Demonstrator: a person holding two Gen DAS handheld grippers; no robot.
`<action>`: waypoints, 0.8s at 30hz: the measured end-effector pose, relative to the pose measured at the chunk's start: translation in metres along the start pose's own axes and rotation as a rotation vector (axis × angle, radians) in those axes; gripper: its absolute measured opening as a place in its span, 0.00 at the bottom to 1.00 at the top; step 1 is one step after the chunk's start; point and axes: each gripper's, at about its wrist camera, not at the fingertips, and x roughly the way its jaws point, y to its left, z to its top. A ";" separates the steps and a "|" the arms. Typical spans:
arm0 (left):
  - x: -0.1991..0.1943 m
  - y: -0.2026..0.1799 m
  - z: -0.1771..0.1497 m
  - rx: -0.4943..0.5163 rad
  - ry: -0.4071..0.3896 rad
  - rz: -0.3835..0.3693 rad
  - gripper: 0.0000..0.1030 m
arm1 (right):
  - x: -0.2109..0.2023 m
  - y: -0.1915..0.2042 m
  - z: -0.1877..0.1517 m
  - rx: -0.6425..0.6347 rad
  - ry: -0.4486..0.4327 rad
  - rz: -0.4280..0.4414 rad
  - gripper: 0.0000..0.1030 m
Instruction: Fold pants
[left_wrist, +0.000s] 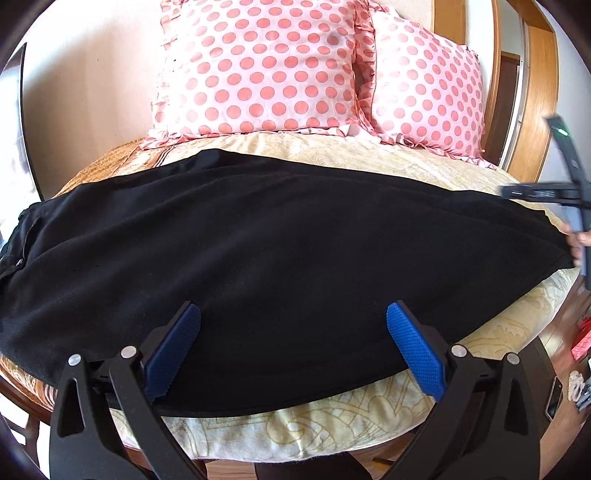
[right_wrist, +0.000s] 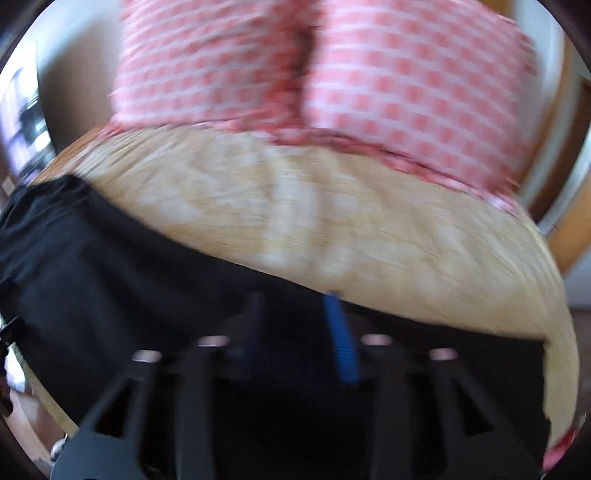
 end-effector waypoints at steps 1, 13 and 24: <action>0.000 0.000 0.000 0.002 -0.002 0.002 0.98 | -0.008 -0.024 -0.008 0.044 -0.004 -0.055 0.70; 0.004 -0.007 0.003 0.029 0.002 0.030 0.98 | 0.007 -0.183 -0.038 0.252 0.026 -0.274 0.56; 0.008 -0.010 0.005 0.031 0.005 0.059 0.98 | 0.032 -0.178 -0.053 0.247 0.025 -0.170 0.04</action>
